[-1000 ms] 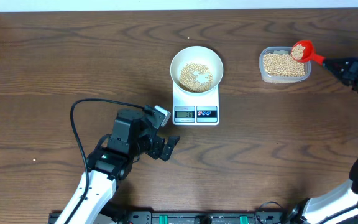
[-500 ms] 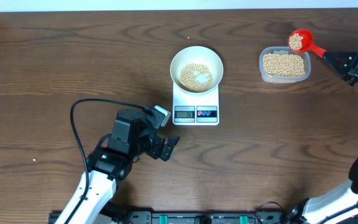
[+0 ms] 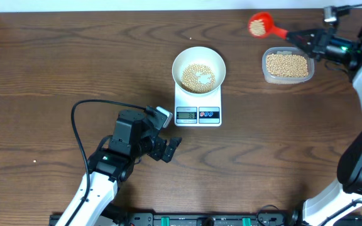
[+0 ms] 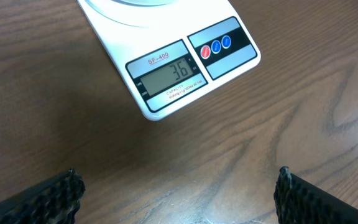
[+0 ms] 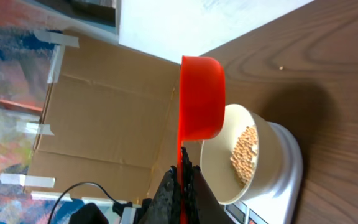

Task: Scoop item into bowl and weigh 50g on scale
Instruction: 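Lift the filled scoop and carry it over the bowl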

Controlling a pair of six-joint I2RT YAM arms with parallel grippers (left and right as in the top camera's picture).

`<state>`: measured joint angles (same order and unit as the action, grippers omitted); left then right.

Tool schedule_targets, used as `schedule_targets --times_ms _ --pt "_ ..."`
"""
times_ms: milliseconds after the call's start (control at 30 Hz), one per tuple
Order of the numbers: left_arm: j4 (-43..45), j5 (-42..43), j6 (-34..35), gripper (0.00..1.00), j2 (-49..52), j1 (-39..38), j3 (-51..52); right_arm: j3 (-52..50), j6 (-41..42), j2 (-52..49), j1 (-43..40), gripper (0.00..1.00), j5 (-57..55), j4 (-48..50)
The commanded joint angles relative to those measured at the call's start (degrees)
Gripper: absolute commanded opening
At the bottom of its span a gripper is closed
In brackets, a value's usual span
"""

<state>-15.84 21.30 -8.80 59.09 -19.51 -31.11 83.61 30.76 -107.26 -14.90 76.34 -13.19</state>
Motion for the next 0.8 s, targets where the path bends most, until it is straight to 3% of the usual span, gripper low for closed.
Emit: schedule_targets --times_ms 0,267,767 --pt "0.07 0.11 0.5 1.0 0.02 0.15 0.0 0.28 5.25 0.76 3.32 0.01 -2.54 1.7" --pt "0.07 0.11 0.5 1.0 0.02 0.15 0.0 0.28 1.03 0.76 10.71 0.01 -6.29 2.01" --pt "0.07 0.11 0.5 1.0 0.02 0.15 0.0 0.28 -22.77 0.76 19.93 0.01 -19.23 -11.15"
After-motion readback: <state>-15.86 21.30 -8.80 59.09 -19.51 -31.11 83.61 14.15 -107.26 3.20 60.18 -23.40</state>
